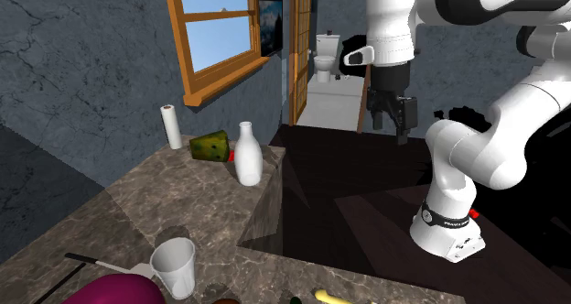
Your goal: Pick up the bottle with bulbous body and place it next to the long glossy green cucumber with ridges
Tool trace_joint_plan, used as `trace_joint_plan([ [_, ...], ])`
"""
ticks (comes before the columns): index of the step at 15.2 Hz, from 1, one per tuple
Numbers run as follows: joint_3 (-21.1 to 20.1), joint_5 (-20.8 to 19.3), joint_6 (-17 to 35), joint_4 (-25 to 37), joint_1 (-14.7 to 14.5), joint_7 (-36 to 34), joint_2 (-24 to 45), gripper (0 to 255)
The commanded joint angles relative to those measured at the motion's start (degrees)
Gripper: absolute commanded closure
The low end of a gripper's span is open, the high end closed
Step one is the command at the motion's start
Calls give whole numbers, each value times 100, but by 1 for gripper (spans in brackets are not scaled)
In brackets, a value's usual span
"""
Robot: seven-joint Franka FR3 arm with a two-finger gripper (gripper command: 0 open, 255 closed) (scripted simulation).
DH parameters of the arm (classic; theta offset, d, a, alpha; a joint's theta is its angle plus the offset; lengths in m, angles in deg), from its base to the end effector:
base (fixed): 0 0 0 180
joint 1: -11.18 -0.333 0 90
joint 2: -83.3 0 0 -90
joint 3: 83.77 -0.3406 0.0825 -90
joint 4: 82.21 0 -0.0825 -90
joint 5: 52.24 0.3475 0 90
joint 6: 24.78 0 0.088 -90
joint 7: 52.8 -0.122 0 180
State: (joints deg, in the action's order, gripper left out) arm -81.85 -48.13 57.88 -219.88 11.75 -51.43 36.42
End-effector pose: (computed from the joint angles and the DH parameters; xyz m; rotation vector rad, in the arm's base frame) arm 0.2263 -0.0038 0.5709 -3.0342 0.0047 0.2118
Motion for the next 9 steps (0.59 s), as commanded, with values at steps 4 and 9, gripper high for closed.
trace_joint_plan([
  [4,257,-238,356,86,108,279,405,0],
  [9,671,-541,923,363,262,718,1167,0],
])
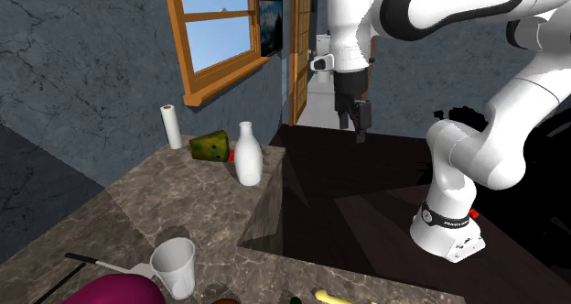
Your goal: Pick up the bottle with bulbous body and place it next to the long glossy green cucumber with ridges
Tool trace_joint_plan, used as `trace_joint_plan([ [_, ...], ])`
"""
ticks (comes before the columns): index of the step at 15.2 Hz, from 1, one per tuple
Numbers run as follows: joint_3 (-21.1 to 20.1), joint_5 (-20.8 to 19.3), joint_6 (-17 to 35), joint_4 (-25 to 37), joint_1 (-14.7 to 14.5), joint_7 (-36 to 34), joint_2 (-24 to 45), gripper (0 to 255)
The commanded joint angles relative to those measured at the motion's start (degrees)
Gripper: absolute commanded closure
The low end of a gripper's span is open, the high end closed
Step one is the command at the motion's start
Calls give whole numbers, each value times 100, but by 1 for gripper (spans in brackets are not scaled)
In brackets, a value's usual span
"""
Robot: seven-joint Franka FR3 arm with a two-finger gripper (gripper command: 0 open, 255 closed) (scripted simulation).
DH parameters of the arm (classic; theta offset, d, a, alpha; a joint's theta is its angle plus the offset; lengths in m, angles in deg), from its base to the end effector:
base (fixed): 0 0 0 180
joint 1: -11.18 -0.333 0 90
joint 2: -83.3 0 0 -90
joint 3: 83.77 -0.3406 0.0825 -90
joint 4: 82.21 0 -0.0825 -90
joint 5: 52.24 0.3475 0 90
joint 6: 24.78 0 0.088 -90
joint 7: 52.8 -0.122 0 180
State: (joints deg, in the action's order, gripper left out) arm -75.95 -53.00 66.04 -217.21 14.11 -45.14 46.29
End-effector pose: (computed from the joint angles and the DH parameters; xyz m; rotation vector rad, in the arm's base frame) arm 0.2827 -0.0657 0.5538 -3.0493 0.0310 0.1803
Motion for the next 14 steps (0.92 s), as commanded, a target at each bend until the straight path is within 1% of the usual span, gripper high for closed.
trace_joint_plan([
  [1,163,-99,214,172,51,174,344,0],
  [8,710,-250,865,880,190,776,1566,0],
  [14,1129,-119,1251,1739,302,1329,2712,0],
])
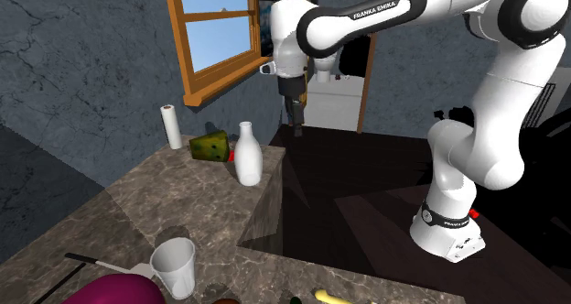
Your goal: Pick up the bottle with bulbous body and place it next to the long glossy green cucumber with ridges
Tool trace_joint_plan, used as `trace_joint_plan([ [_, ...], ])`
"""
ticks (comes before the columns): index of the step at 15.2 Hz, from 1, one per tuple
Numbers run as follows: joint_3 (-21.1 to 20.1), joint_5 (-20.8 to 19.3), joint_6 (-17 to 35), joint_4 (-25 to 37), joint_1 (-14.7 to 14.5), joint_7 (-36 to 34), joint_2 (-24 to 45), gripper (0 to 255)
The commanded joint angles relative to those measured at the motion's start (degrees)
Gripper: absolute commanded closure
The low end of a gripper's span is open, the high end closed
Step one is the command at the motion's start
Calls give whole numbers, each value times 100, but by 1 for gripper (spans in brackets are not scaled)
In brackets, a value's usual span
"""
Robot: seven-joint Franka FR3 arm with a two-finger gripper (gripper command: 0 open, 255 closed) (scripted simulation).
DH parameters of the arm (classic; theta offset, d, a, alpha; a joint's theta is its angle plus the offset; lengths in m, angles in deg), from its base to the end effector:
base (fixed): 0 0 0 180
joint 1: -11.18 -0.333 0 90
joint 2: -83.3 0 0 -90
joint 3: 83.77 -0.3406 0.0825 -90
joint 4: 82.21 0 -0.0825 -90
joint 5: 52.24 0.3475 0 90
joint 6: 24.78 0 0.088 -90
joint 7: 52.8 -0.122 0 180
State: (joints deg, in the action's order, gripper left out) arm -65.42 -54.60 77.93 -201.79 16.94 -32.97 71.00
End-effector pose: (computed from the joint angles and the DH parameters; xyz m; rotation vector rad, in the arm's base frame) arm 0.4001 -0.1943 0.5250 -3.0797 0.0830 0.1131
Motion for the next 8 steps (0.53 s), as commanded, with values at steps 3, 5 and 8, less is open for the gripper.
trace_joint_plan([
  [3,253,200,179,718,101,404,849,0],
  [5,353,337,224,1104,175,600,1267,0],
  [8,467,579,237,1746,326,888,1915,0],
])
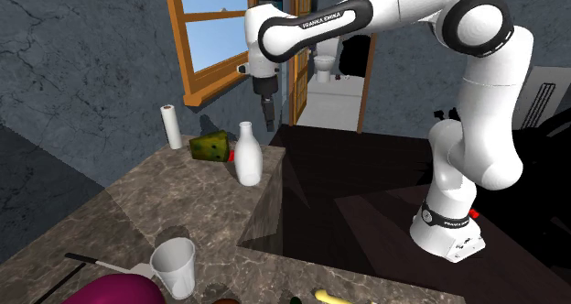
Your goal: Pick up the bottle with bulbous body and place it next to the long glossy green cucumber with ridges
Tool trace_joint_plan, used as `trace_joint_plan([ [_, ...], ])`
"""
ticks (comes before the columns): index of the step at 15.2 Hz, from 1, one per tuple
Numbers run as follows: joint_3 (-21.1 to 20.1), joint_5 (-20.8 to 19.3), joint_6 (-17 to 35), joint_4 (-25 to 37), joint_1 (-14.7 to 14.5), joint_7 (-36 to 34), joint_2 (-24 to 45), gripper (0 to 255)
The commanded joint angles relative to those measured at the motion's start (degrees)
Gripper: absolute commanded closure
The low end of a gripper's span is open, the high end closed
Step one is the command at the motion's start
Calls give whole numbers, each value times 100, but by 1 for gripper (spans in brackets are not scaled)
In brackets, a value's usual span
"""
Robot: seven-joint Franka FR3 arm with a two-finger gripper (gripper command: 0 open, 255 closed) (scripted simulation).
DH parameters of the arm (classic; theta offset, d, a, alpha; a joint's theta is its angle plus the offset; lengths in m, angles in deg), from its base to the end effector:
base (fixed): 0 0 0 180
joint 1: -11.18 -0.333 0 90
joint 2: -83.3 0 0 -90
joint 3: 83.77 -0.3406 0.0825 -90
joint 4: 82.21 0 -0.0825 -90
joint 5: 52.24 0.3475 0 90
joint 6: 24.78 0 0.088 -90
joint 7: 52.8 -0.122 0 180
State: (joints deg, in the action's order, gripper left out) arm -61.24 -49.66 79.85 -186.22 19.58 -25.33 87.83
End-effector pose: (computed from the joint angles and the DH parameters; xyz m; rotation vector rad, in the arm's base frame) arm 0.4713 -0.2705 0.5092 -3.0971 0.1130 0.0742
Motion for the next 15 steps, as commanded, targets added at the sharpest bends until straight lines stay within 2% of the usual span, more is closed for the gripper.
trace_joint_plan([
  [1,77,172,34,422,125,216,454,0],
  [9,118,848,-341,2588,809,748,2231,0],
  [15,96,872,105,2164,772,777,2259,0],
])
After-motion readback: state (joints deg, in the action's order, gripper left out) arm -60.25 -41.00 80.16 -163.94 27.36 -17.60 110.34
